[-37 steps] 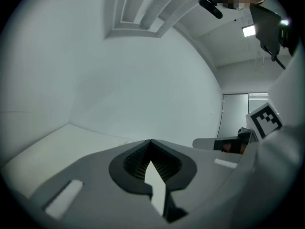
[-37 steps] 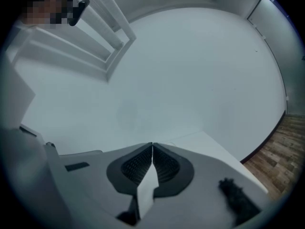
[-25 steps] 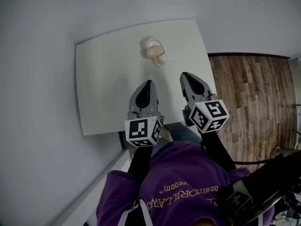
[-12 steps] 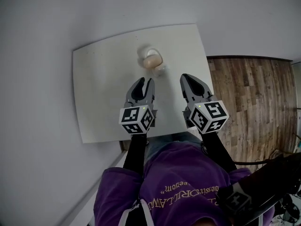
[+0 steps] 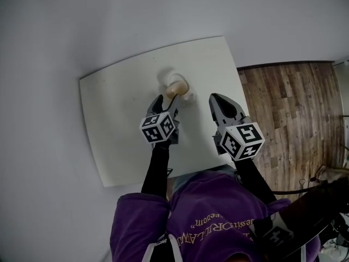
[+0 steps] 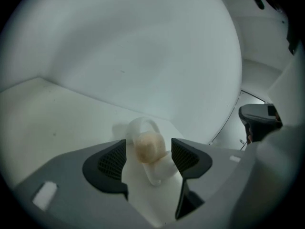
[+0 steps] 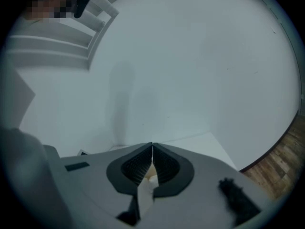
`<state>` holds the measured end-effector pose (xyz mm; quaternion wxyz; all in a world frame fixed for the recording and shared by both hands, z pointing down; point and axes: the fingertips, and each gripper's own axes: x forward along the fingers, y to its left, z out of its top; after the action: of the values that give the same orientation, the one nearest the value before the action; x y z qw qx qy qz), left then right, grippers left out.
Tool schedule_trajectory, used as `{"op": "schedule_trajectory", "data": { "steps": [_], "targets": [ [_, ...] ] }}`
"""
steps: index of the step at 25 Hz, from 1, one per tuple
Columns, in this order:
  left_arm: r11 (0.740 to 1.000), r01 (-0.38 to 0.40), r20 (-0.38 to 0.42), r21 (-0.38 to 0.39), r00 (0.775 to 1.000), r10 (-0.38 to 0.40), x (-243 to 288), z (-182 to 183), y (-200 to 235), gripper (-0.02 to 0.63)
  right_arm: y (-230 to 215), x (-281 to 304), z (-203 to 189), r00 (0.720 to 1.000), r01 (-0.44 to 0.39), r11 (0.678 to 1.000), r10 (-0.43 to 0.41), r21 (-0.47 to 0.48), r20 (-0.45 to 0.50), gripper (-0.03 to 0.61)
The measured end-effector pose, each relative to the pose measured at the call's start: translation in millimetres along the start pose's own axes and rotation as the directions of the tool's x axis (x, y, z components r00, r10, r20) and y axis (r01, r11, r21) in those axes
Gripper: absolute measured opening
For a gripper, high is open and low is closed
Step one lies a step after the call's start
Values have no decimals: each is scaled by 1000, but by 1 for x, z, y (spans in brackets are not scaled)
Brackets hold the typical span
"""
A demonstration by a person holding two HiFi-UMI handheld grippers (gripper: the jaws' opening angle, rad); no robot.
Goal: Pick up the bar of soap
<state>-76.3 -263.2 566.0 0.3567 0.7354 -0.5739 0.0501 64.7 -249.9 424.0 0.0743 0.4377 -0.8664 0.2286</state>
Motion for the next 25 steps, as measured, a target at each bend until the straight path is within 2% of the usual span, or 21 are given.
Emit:
{"op": "schedule_trajectory", "data": {
  "steps": [4, 10, 13, 15, 25],
  "targets": [
    [996, 40, -41, -83, 998, -43, 20, -6, 7, 288, -9, 8, -3, 1000, 21, 1000, -21, 4, -20, 9],
    [994, 69, -67, -83, 995, -74, 35, -10, -1, 285, -19, 15, -4, 999, 39, 999, -39, 5, -35, 9],
    [993, 57, -56, -98, 996, -63, 38, -9, -1, 269, -21, 18, -6, 998, 40, 999, -40, 7, -43, 9],
    [992, 52, -48, -113, 997, -58, 37, -9, 2, 225, -20, 20, -7, 998, 38, 999, -38, 7, -47, 9],
    [988, 53, -28, -143, 998, -57, 34, -8, 4, 206, -22, 23, -9, 997, 48, 999, -48, -3, -56, 9]
  ]
}}
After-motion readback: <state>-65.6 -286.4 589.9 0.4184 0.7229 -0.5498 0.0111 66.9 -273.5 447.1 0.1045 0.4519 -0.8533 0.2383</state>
